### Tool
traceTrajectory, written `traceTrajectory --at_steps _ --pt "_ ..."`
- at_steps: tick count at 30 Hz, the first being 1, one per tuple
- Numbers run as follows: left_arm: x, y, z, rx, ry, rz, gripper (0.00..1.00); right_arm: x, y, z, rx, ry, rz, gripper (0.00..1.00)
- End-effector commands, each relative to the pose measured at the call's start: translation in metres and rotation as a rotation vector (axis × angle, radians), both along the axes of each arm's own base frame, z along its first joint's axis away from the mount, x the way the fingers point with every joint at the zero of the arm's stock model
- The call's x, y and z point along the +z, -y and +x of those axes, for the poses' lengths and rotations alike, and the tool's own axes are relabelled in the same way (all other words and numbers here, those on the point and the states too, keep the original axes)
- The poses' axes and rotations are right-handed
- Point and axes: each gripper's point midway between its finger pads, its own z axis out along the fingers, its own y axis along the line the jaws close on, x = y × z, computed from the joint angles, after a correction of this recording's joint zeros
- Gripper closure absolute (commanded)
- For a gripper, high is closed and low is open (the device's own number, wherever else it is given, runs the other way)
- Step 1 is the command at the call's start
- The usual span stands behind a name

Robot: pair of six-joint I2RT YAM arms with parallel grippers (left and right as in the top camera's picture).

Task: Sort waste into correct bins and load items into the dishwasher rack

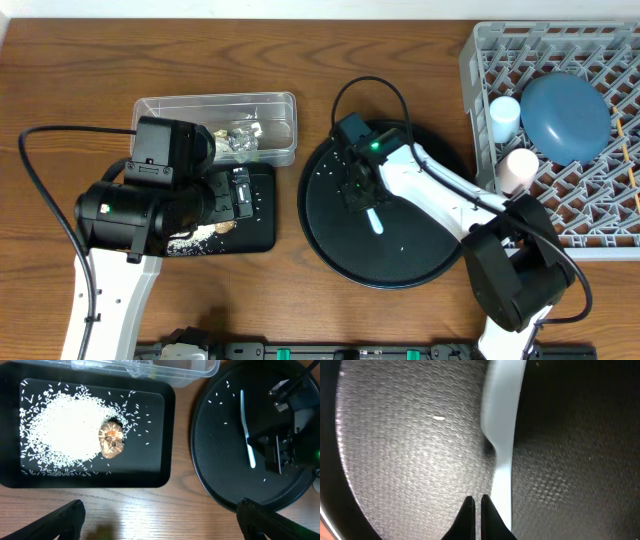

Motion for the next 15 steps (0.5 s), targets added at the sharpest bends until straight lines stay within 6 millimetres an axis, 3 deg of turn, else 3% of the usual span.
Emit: traceTrajectory --at_steps 1,9,13,15 --pt "0.001 -0.002 0.000 0.001 0.005 0.012 0.02 0.005 0.004 0.000 0.004 0.005 0.001 0.99" --pt "0.001 -0.002 0.000 0.001 0.005 0.012 0.02 0.004 0.005 0.005 0.005 0.036 -0.020 0.98" --pt "0.001 -0.002 0.000 0.001 0.005 0.012 0.02 0.004 0.004 0.015 0.000 0.080 -0.022 0.78" --pt "0.001 -0.002 0.000 0.001 0.005 0.012 0.02 0.004 0.004 0.018 -0.001 0.093 -0.024 0.75"
